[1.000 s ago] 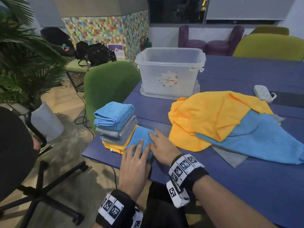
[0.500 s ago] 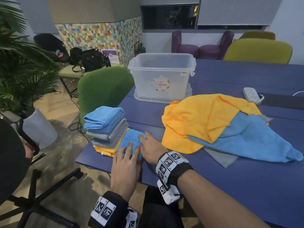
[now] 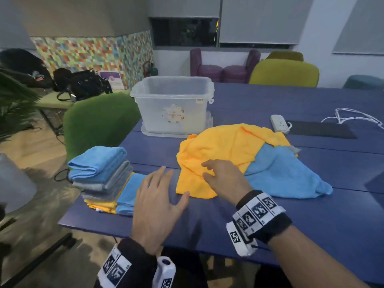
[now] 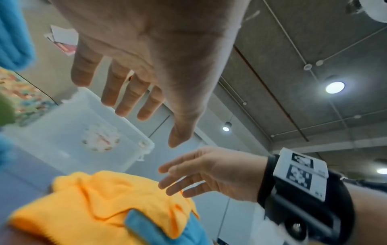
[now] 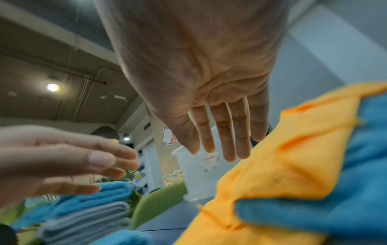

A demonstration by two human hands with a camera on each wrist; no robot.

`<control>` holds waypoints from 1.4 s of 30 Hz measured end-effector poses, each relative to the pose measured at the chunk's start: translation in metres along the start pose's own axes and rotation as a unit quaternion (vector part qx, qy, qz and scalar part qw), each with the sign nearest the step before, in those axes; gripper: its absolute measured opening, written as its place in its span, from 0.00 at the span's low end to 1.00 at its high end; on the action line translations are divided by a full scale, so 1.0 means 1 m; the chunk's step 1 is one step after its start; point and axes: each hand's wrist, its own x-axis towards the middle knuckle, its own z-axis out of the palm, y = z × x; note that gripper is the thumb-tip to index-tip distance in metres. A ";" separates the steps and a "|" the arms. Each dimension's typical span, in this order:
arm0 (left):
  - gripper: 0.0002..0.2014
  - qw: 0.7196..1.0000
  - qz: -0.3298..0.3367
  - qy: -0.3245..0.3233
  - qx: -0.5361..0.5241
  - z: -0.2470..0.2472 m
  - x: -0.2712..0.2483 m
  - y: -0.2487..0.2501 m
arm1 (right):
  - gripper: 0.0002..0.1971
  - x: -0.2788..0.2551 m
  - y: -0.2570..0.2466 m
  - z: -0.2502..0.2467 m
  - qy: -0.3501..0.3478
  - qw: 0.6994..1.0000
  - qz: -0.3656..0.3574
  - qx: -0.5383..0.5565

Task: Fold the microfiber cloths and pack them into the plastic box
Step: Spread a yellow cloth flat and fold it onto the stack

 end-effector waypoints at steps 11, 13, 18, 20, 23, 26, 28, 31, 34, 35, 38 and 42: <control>0.32 0.979 0.031 -0.185 -0.084 0.054 0.101 0.096 | 0.31 0.027 0.082 -0.045 0.028 0.949 -0.041 -0.312; 0.28 0.974 0.031 -0.212 -0.080 0.069 0.113 0.102 | 0.28 0.031 0.086 -0.043 0.012 0.945 -0.050 -0.324; 0.23 0.973 0.029 -0.224 -0.037 0.091 0.125 0.109 | 0.16 0.038 0.086 -0.047 0.017 0.945 -0.071 -0.318; 0.21 0.977 0.023 -0.208 -0.037 0.096 0.128 0.110 | 0.16 0.040 0.085 -0.048 0.025 0.951 -0.071 -0.298; 0.15 0.982 0.022 -0.185 -0.042 0.099 0.132 0.112 | 0.17 0.040 0.085 -0.053 0.052 0.970 -0.065 -0.229; 0.10 0.985 0.010 -0.142 -0.098 0.095 0.135 0.114 | 0.16 0.036 0.084 -0.063 0.111 0.987 -0.033 -0.115; 0.08 0.982 0.006 -0.093 -0.164 0.089 0.134 0.116 | 0.15 0.030 0.081 -0.073 0.181 0.983 -0.016 -0.039; 0.11 0.966 0.019 -0.045 -0.252 0.076 0.128 0.121 | 0.12 0.023 0.073 -0.091 0.274 0.960 -0.023 0.053; 0.10 0.970 0.066 -0.072 -0.222 0.062 0.123 0.124 | 0.13 0.018 0.062 -0.109 0.321 0.938 -0.037 0.122; 0.11 0.975 0.080 -0.082 -0.188 0.058 0.123 0.124 | 0.13 0.016 0.057 -0.115 0.335 0.932 -0.038 0.131; 0.09 0.982 0.086 -0.087 -0.146 0.044 0.126 0.119 | 0.13 0.009 0.049 -0.134 0.376 0.915 -0.054 0.134; 0.16 0.982 0.072 -0.057 -0.167 0.013 0.138 0.098 | 0.11 0.001 0.058 -0.160 0.406 0.912 -0.038 0.046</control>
